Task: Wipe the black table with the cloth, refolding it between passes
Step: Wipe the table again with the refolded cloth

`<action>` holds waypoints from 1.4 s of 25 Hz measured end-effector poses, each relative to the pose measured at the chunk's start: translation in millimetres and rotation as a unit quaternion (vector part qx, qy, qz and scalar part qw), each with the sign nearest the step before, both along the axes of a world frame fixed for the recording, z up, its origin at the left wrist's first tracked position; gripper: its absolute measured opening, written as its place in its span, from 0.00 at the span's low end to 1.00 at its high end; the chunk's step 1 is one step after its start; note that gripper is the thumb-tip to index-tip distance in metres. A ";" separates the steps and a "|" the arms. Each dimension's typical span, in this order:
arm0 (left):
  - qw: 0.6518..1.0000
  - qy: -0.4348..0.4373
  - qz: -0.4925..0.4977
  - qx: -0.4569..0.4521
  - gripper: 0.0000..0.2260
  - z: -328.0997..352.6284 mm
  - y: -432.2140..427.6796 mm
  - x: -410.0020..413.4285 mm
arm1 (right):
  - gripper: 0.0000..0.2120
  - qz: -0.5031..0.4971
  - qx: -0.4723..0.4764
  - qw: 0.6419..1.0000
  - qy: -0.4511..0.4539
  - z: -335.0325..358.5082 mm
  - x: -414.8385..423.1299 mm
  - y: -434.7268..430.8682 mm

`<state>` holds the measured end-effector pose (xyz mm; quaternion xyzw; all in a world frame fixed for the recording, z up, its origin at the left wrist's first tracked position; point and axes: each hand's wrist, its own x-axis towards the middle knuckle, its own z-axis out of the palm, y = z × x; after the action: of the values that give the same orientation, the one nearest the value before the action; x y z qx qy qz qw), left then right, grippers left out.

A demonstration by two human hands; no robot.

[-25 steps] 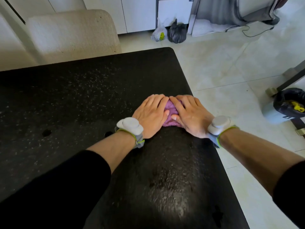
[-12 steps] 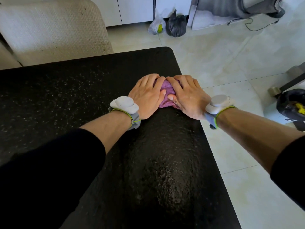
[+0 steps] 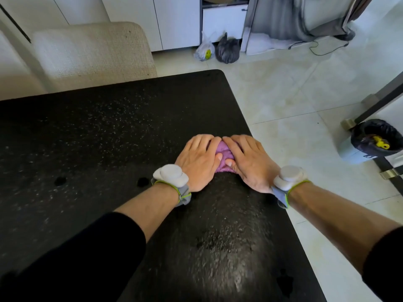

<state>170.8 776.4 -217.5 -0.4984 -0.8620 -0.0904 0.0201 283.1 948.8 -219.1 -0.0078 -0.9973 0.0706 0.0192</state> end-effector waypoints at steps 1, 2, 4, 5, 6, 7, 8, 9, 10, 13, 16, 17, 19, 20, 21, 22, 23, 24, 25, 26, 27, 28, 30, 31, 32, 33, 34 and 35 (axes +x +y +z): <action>1.000 -0.003 -0.001 -0.007 0.23 0.4 -9.4 12.9 | 0.29 -0.002 0.000 1.000 -0.005 1.2 13.8 -9.8; 1.000 -0.009 -0.003 -0.014 0.23 1.8 -20.0 25.8 | 0.29 -0.001 0.000 1.000 -0.010 2.0 27.8 -19.2; 0.999 -0.031 -0.012 -0.013 0.23 3.7 -38.3 47.5 | 0.30 -0.001 -0.003 1.000 -0.023 4.4 52.1 -33.9; 0.999 -0.047 -0.017 -0.011 0.23 5.2 -48.3 57.5 | 0.30 0.001 -0.005 1.000 -0.028 5.6 62.7 -41.6; 0.998 -0.063 -0.024 -0.012 0.23 10.7 -61.4 72.1 | 0.30 0.006 -0.007 0.999 -0.031 8.1 77.9 -52.1; 0.996 -0.076 -0.032 -0.016 0.24 15.5 -72.8 84.6 | 0.30 0.014 -0.014 0.999 -0.036 9.9 90.4 -60.3; 0.995 -0.092 -0.039 -0.020 0.24 19.4 -82.5 95.2 | 0.30 0.022 -0.023 0.998 -0.046 11.0 100.4 -66.1; 0.993 -0.109 -0.045 -0.022 0.24 23.5 -91.1 103.2 | 0.31 0.032 -0.031 0.997 -0.056 13.2 108.8 -70.8; 0.990 -0.130 -0.047 -0.020 0.24 28.0 -97.9 107.6 | 0.31 0.042 -0.044 0.996 -0.062 16.1 114.3 -74.1; 0.988 -0.150 -0.021 -0.001 0.20 38.6 -104.2 107.4 | 0.30 0.019 -0.147 0.988 -0.052 28.2 121.3 -76.9; 0.991 -0.134 0.007 -0.004 0.18 51.3 -99.1 107.3 | 0.22 -0.016 -0.121 0.993 0.007 42.7 118.1 -72.9; 0.991 -0.133 0.003 -0.005 0.17 57.0 -99.0 110.7 | 0.18 -0.014 -0.098 0.995 0.020 47.7 118.4 -73.7; 0.988 -0.157 -0.015 0.002 0.13 67.7 -105.2 119.7 | 0.12 0.002 -0.092 0.996 0.008 58.2 124.5 -77.5; 0.983 -0.183 -0.026 -0.001 0.13 71.6 -112.2 124.7 | 0.11 0.015 -0.096 0.995 -0.013 63.0 131.3 -80.7; 0.977 -0.209 -0.042 -0.014 0.13 74.8 -120.1 129.6 | 0.10 0.028 -0.102 0.994 -0.037 66.9 139.1 -83.9; 0.969 -0.235 -0.059 -0.040 0.13 76.4 -127.6 134.9 | 0.10 0.040 -0.106 0.992 -0.063 69.0 148.2 -86.3; 0.959 -0.264 -0.076 -0.071 0.13 76.9 -134.4 139.9 | 0.11 0.055 -0.110 0.988 -0.090 70.1 156.8 -88.3; 0.946 -0.297 -0.088 -0.101 0.13 77.8 -139.4 143.8 | 0.12 0.068 -0.113 0.984 -0.119 70.9 164.8 -90.7; 0.930 -0.334 -0.091 -0.123 0.13 78.2 -142.7 146.2 | 0.12 0.080 -0.118 0.978 -0.153 71.6 171.6 -94.7; 0.916 -0.370 -0.088 -0.131 0.13 78.8 -144.3 147.2 | 0.12 0.083 -0.131 0.969 -0.191 71.8 176.1 -97.9; 0.909 -0.393 -0.076 -0.118 0.11 77.2 -144.6 148.4 | 0.12 0.076 -0.157 0.960 -0.221 70.4 179.4 -99.8; 0.915 -0.390 -0.054 -0.087 0.08 75.8 -144.5 147.3 | 0.13 0.063 -0.188 0.953 -0.227 70.7 179.8 -100.9; 0.958 -0.288 -0.012 -0.015 0.04 73.5 -142.1 141.2 | 0.08 0.038 -0.214 0.966 -0.142 68.8 174.1 -96.4; 0.974 -0.226 -0.007 0.000 0.06 71.3 -140.0 139.0 | 0.05 0.031 -0.187 0.979 -0.077 63.9 168.6 -91.1; 0.985 -0.173 -0.014 -0.005 0.10 68.2 -136.8 136.7 | 0.08 0.025 -0.144 0.989 -0.035 61.4 161.5 -87.3; 0.990 -0.138 -0.023 -0.020 0.16 64.3 -132.7 134.5 | 0.15 0.025 -0.104 0.994 -0.022 58.0 153.4 -83.7; 0.991 -0.120 -0.031 -0.042 0.21 60.3 -128.7 133.3 | 0.22 0.031 -0.064 0.997 -0.040 54.4 146.9 -82.1; 0.991 -0.112 -0.034 -0.060 0.25 57.7 -125.0 132.0 | 0.28 0.039 -0.029 0.997 -0.067 51.8 141.6 -81.8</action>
<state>302.8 651.4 -159.8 -0.5143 -0.8454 -0.0943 -0.1093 424.7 866.9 -167.3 0.0255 -0.9934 0.0992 -0.0510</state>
